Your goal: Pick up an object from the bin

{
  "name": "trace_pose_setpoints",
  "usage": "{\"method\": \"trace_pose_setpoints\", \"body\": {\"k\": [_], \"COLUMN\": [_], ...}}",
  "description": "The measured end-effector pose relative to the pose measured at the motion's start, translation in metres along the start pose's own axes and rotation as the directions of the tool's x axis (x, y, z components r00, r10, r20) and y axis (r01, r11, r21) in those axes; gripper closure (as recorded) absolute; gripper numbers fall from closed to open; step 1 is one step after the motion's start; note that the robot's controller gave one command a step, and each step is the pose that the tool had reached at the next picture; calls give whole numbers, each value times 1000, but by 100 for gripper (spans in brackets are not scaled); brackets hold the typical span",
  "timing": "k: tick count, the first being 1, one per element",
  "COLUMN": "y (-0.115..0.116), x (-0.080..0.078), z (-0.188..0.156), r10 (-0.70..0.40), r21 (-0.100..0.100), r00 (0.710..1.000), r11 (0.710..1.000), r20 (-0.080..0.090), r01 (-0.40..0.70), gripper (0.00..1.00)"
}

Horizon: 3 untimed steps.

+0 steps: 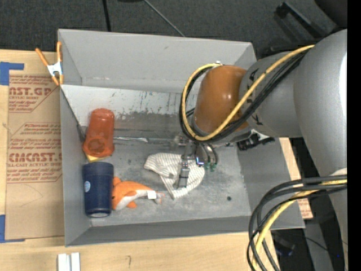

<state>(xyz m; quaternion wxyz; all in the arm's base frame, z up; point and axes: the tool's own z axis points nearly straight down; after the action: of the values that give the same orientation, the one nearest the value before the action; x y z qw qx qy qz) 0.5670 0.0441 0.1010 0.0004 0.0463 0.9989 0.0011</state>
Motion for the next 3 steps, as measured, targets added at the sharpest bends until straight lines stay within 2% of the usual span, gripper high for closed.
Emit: {"method": "trace_pose_setpoints", "body": {"k": [1,2,3], "y": [-7,-8,-8], "x": [8,1,1], "z": [24,30,30], "r10": [-8,-12,-12], "r21": [2,2,1], "r00": [1000,1000,1000], "r11": [1000,1000,1000], "r20": [1,1,1], "r01": [8,12,12], "gripper": [0,100,100]}}
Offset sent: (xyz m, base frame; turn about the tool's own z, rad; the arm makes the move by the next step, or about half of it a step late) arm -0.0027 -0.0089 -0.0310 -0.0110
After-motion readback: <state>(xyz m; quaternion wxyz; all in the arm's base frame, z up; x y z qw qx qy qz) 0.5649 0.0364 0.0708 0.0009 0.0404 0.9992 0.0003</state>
